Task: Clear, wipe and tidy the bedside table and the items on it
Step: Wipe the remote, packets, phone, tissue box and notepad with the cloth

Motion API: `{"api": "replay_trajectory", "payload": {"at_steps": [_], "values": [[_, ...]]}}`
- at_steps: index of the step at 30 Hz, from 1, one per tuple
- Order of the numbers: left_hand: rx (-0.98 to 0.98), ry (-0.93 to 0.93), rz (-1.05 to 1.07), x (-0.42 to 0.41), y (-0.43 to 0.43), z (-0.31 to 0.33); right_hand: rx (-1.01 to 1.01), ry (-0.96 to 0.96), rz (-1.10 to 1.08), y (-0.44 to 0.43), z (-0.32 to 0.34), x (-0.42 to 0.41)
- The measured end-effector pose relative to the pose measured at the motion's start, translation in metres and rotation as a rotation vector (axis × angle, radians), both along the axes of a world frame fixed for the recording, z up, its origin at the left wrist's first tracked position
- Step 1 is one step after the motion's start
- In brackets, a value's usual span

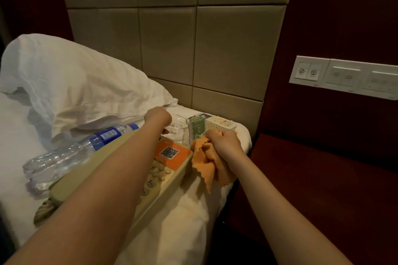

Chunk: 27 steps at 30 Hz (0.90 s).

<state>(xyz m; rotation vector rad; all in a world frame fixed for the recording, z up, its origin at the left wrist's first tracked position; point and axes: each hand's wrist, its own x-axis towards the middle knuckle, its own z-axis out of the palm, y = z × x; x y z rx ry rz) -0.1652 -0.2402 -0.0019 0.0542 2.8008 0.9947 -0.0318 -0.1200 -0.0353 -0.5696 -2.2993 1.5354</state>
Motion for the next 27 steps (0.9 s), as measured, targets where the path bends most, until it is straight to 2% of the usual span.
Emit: {"api": "replay_trajectory", "payload": {"at_steps": [3,6,9,13,19,27], "values": [[-0.346,0.218,-0.061,0.004,-0.014,0.008,-0.002,0.021,-0.007,-0.009,0.007,-0.001],[-0.509,0.268,-0.066,0.005,-0.041,0.02,-0.012,0.027,0.011,-0.024,0.018,0.0],[-0.634,0.183,-0.107,0.008,-0.075,0.027,-0.05,0.006,0.043,-0.044,0.028,0.003],[-0.722,0.017,-0.124,0.007,-0.112,0.017,0.018,0.025,0.065,-0.066,0.033,0.007],[-0.687,-0.114,-0.11,0.006,-0.143,0.003,0.027,-0.004,0.088,-0.079,0.024,0.014],[-0.212,-0.378,-0.018,0.036,-0.174,0.015,-0.025,-0.045,0.091,-0.084,0.022,0.017]]}}
